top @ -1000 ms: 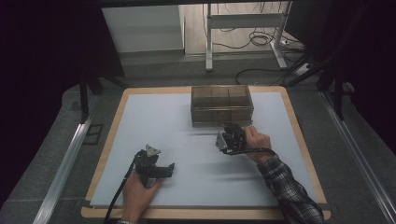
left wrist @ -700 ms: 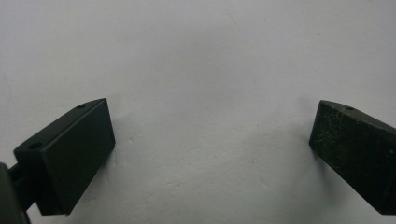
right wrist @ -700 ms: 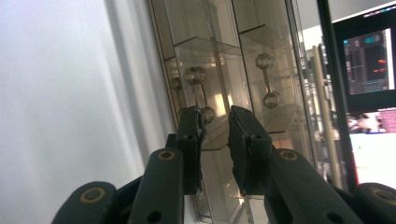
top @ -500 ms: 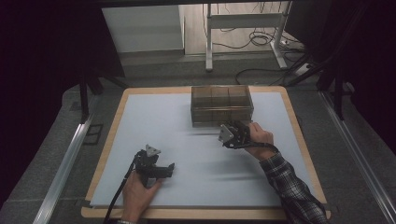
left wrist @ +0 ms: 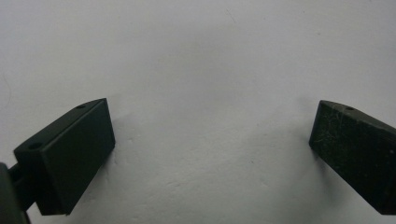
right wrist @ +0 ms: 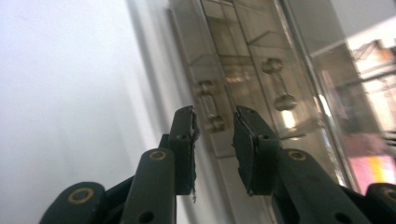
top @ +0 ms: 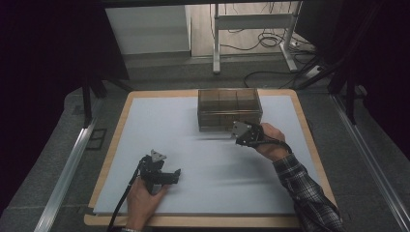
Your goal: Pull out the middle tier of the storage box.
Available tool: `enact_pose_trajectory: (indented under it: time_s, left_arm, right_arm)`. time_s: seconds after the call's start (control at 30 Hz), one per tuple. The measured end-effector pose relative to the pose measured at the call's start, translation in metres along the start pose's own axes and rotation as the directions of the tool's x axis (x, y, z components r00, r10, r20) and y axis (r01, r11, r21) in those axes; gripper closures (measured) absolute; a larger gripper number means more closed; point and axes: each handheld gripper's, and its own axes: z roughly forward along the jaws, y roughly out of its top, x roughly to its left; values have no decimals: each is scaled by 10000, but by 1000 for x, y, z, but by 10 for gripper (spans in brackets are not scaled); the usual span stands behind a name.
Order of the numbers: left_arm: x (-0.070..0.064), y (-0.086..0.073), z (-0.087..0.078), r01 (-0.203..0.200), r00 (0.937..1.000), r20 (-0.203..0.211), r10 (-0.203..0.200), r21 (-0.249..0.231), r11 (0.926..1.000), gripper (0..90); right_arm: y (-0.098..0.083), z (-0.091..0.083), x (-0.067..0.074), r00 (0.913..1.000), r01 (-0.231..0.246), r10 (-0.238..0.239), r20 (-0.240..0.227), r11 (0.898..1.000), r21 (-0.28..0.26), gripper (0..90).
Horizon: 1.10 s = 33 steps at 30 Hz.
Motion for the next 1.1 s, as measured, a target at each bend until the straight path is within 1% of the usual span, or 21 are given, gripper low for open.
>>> enact_pose_trajectory:
  time_s: [0.03,0.1,0.13,0.17,0.2,0.27,0.3,0.43,0.53,0.6,0.63,0.73,0.77,0.8,0.83,0.87,0.9,0.97,1.0,1.03,1.1]
  left_arm:
    - [0,0,0,7,10000,2,-7,-1,10000,0]
    - [0,0,0,7,10000,3,-7,-1,10000,0]
    - [0,0,0,7,10000,3,-7,-1,10000,0]
    - [0,0,0,10,10000,3,-10,-2,10000,0]
    - [0,0,0,8,10000,3,-8,-2,10000,0]
    - [0,0,0,5,10000,2,-5,0,10000,0]
    - [0,0,0,6,10000,4,-6,0,10000,0]
    - [0,0,0,7,10000,5,-7,2,10000,0]
    - [0,0,0,5,10000,4,-5,2,10000,0]
    - [0,0,0,7,10000,3,-7,1,10000,0]
    - [0,0,0,3,10000,3,-3,2,10000,0]
    - [0,0,0,4,10000,4,-4,2,10000,0]
    - [0,0,0,5,10000,4,-5,1,10000,0]
    - [0,0,0,3,10000,3,-3,2,10000,0]
    - [0,0,0,4,10000,3,-4,1,10000,0]
    - [0,0,0,6,10000,4,-6,0,10000,0]
    - [0,0,0,4,10000,3,-4,0,10000,0]
    - [0,0,0,3,10000,4,-3,1,10000,0]
    - [0,0,0,4,10000,5,-4,1,10000,0]
    - [0,0,0,6,10000,3,-6,0,10000,0]
    - [0,0,0,5,10000,5,-5,1,10000,0]
  right_arm:
    - [0,-1,-4,9997,-131,131,-216,9999,12,679]
    - [-1,-2,-7,9987,-248,246,-442,9997,-23,677]
    - [-1,-2,-7,9987,-248,246,-442,9997,-23,677]
    - [-2,-2,-9,9978,-355,354,-553,9994,-9,674]
    - [-3,-3,-14,9956,-541,537,-763,9985,-39,673]
    - [-4,-3,-16,9948,-572,564,-843,9983,-72,670]
    - [-5,-3,-18,9929,-704,695,-967,9975,-59,667]
    - [-9,-5,-29,9858,-960,939,-1394,9953,-87,660]
    - [-11,-6,-35,9820,-1144,1126,-1516,9934,-34,660]
    - [-13,-6,-40,9765,-1239,1208,-1785,9923,-65,660]
    - [-14,-6,-41,9767,-1238,1207,-1772,9923,-62,660]
    - [-16,-6,-50,9692,-1311,1272,-2110,9914,-48,661]
    - [-18,-5,-55,9648,-1348,1312,-2279,9909,-4,660]
    - [-18,-5,-55,9648,-1348,1312,-2279,9909,-4,660]
    - [-21,-3,-60,9573,-1378,1356,-2551,9904,95,660]
    - [-21,-3,-60,9573,-1378,1356,-2551,9904,95,660]
    - [-23,-2,-62,9548,-1382,1365,-2642,9903,124,660]
    - [-26,0,-67,9525,-1415,1415,-2696,9897,198,660]
    - [-29,1,-70,9482,-1481,1480,-2810,9887,212,660]
    - [-30,2,-71,9470,-1489,1486,-2849,9886,207,660]
    - [-34,4,-76,9391,-1530,1525,-3080,9880,226,660]
